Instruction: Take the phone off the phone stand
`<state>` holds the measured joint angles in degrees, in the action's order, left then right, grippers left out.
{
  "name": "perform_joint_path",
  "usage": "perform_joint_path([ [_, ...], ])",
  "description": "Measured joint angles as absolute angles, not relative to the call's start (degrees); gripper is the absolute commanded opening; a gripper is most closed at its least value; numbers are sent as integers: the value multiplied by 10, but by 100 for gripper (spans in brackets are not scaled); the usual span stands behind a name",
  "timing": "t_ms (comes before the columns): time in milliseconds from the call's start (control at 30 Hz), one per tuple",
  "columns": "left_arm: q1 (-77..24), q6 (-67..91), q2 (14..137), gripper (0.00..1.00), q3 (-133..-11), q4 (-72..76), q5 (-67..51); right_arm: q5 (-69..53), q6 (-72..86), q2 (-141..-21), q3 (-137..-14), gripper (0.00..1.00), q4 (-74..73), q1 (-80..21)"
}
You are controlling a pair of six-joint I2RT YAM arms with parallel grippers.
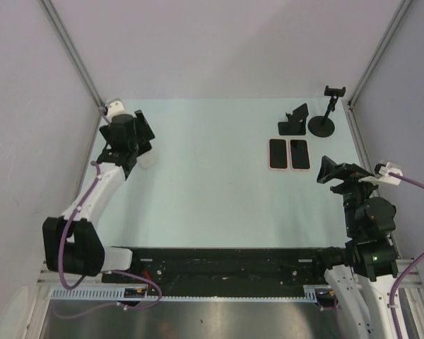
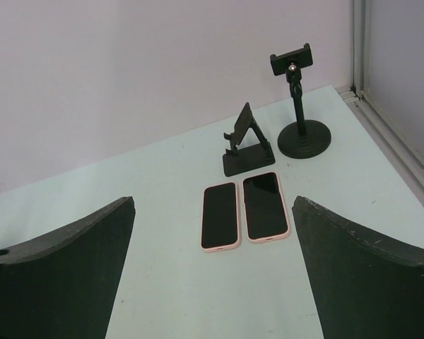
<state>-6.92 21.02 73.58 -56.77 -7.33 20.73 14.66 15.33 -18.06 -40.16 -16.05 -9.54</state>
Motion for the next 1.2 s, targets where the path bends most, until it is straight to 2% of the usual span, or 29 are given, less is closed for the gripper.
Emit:
perform_joint_path([
  [433,-58,195,930,100,-692,-70,323,146,145,-185,-401,100,-161,-97],
  [1000,-55,195,1015,100,-736,-67,348,146,140,-205,-401,100,-161,-97],
  [1100,-55,195,1024,94,-736,-67,347,146,138,-208,-401,100,-161,-97],
  [1200,-55,196,1025,82,-736,-66,344,143,138,-215,-401,100,-161,-97],
])
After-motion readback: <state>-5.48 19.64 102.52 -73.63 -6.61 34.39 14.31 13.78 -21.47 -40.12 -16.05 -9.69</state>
